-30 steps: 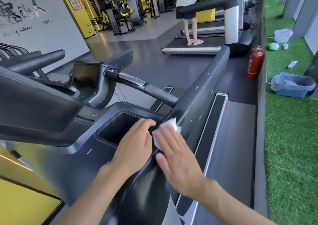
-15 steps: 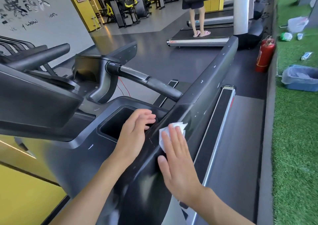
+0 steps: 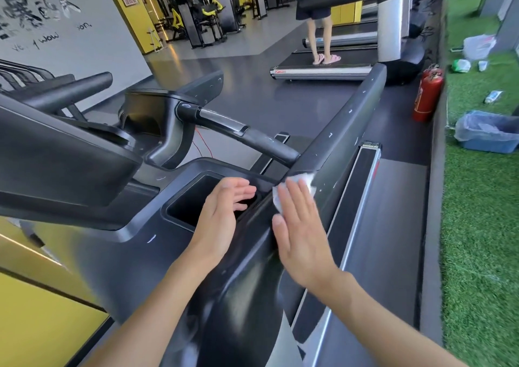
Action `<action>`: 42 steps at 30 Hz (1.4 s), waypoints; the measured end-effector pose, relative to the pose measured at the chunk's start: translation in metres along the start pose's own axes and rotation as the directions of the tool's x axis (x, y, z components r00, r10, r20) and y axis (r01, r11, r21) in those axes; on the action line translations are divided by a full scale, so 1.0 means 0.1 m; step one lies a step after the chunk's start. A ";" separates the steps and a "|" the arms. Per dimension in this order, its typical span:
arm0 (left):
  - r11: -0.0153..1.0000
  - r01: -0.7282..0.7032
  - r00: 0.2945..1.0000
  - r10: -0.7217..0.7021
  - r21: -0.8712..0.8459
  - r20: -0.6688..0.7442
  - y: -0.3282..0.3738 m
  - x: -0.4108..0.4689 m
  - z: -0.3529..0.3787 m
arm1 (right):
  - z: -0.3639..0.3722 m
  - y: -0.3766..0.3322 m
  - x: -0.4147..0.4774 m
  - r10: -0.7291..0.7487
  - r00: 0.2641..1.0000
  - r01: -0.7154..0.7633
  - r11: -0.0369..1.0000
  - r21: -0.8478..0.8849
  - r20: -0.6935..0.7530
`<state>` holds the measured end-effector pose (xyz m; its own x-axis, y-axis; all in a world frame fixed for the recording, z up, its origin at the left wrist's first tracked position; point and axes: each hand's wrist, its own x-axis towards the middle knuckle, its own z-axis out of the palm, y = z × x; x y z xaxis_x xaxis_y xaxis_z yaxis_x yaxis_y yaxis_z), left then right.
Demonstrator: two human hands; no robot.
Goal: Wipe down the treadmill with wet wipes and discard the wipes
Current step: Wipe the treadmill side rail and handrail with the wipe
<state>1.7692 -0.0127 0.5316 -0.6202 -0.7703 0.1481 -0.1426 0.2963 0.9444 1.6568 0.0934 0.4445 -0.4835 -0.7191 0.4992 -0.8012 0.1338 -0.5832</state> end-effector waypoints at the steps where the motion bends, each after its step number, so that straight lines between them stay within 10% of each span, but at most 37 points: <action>1: 1.000 -0.006 1.000 0.006 0.019 0.011 0.00 -0.01 0.00 | 0.06 -0.07 -0.17 -0.002 1.000 0.002 0.999 0.048 -0.001; 5: 0.971 -0.043 0.987 0.006 0.233 0.160 0.05 0.00 0.05 | 0.22 -0.28 -0.69 -0.056 0.997 0.045 0.980 0.194 0.048; 11: 0.909 -0.166 0.962 0.064 0.381 0.266 0.10 0.14 0.24 | 0.19 -0.02 -0.03 0.369 0.929 -0.345 0.819 0.459 0.041; 18: 0.898 -0.191 0.952 0.071 0.396 0.299 0.06 0.11 0.22 | 0.32 -0.29 -0.65 0.295 0.945 -0.323 0.760 0.564 0.143; 23: 0.836 -0.261 0.942 0.110 0.482 0.317 0.04 0.11 0.22 | 0.14 -0.09 -0.15 0.562 0.777 -0.576 0.455 0.679 0.283; 36: 0.769 -0.317 0.932 0.145 0.555 0.331 0.04 0.08 0.25 | 0.17 0.25 -0.06 0.603 0.615 -0.709 0.141 0.690 0.508; 42: 0.753 -0.326 0.932 0.155 0.571 0.328 0.02 0.10 0.25 | 0.02 -0.25 -0.31 0.488 0.806 -0.554 0.420 0.719 0.336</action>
<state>1.7438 -0.0058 0.5280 -0.8531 -0.4866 0.1881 -0.3454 0.7971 0.4954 1.6925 0.1111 0.4420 -0.6618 -0.7433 -0.0976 0.1850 -0.0358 -0.9821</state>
